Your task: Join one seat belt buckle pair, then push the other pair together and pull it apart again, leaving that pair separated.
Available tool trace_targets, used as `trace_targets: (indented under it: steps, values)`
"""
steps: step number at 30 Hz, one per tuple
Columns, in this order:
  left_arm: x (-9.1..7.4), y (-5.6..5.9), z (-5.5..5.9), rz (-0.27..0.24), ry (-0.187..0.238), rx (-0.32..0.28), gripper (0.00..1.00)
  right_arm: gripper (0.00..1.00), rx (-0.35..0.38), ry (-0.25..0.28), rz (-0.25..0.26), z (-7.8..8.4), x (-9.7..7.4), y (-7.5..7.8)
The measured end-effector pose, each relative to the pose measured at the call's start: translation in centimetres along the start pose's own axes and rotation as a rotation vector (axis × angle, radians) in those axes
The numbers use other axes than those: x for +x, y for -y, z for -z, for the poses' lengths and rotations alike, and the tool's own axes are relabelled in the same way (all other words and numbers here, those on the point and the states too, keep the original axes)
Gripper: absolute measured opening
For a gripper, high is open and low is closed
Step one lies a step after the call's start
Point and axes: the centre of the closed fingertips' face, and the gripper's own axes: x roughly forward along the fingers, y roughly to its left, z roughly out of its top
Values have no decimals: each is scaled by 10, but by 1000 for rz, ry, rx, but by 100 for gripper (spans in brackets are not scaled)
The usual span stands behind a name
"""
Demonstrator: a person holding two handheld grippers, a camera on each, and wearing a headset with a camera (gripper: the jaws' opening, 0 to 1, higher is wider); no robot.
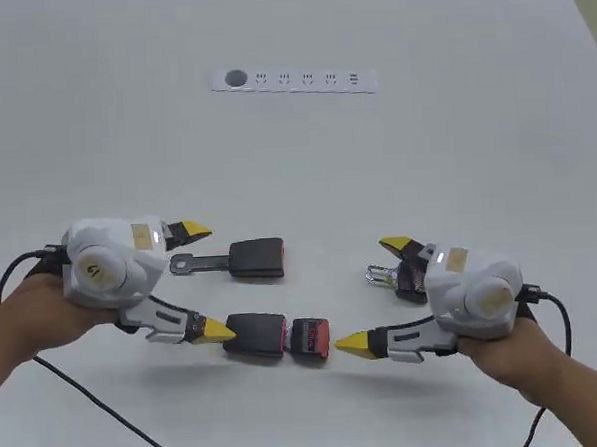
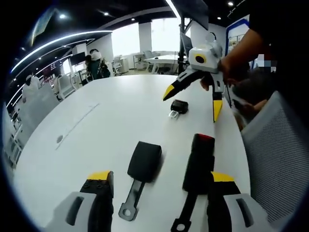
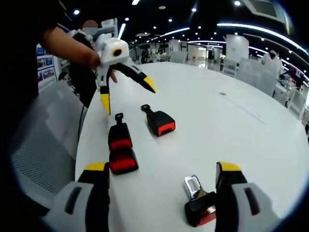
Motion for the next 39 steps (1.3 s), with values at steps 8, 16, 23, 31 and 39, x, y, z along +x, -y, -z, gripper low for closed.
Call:
trace_targets:
  steps: [8,16,23,31,39]
  values:
    - [5,-21,-4,-24,3,-19,77,86,27,-45,-8,20,-15,24]
    - [22,-27,5,0,-32,-12,72,81,34,-101,-11,43,-25,43]
    - [39,-32,17,28,-79,-13,68,73,42,-147,-34,60,-26,51]
    - [56,-29,21,66,-107,11,65,63,26,-193,-70,72,-25,52]
    - [65,-27,26,97,-157,80,44,57,-11,-198,-89,73,-26,52]
